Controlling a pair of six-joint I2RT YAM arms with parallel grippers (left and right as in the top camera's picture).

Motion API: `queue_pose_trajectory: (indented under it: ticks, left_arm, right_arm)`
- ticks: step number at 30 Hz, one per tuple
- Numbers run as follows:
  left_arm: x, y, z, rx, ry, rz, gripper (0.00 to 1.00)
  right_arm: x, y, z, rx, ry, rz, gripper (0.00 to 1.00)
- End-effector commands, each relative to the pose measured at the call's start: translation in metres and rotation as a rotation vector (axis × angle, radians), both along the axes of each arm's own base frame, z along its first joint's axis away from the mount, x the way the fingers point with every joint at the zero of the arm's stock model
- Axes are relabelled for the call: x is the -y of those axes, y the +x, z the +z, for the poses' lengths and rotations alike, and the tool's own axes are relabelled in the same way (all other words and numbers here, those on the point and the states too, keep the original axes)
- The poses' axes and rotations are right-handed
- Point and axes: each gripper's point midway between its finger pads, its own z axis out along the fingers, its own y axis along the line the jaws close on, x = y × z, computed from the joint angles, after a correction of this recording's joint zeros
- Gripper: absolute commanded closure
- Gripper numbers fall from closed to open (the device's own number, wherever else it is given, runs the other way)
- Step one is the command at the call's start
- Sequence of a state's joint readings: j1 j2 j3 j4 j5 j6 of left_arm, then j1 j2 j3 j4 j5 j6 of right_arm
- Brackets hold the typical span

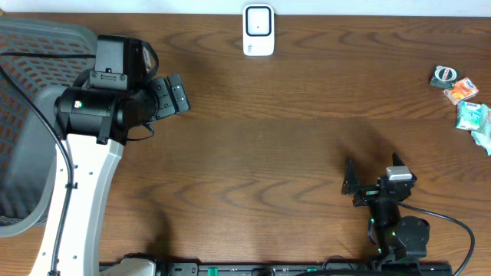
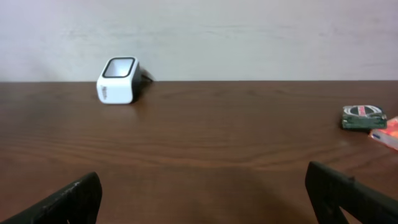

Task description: Scan the item barcode

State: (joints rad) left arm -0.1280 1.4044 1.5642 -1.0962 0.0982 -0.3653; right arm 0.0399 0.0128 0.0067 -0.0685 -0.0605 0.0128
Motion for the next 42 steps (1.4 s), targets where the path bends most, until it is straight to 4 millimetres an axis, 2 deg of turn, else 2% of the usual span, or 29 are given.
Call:
queue_pose_trajectory:
  ticks: [1, 11, 42]
  left_arm:
    - [-0.002, 0.001, 0.004, 0.01, 0.007, 0.002, 0.02]
    - [-0.002, 0.001, 0.004, 0.01, 0.007, 0.002, 0.02]
    - [-0.002, 0.001, 0.004, 0.01, 0.007, 0.002, 0.02]
  right_arm:
    - [0.0, 0.0, -0.001, 0.001, -0.038, -0.003, 0.01]
    - [0.011, 0.0, -0.001, -0.008, 0.051, -0.057, 0.01]
    - [0.01, 0.0, 0.0, -0.003, 0.043, -0.053, 0.01]
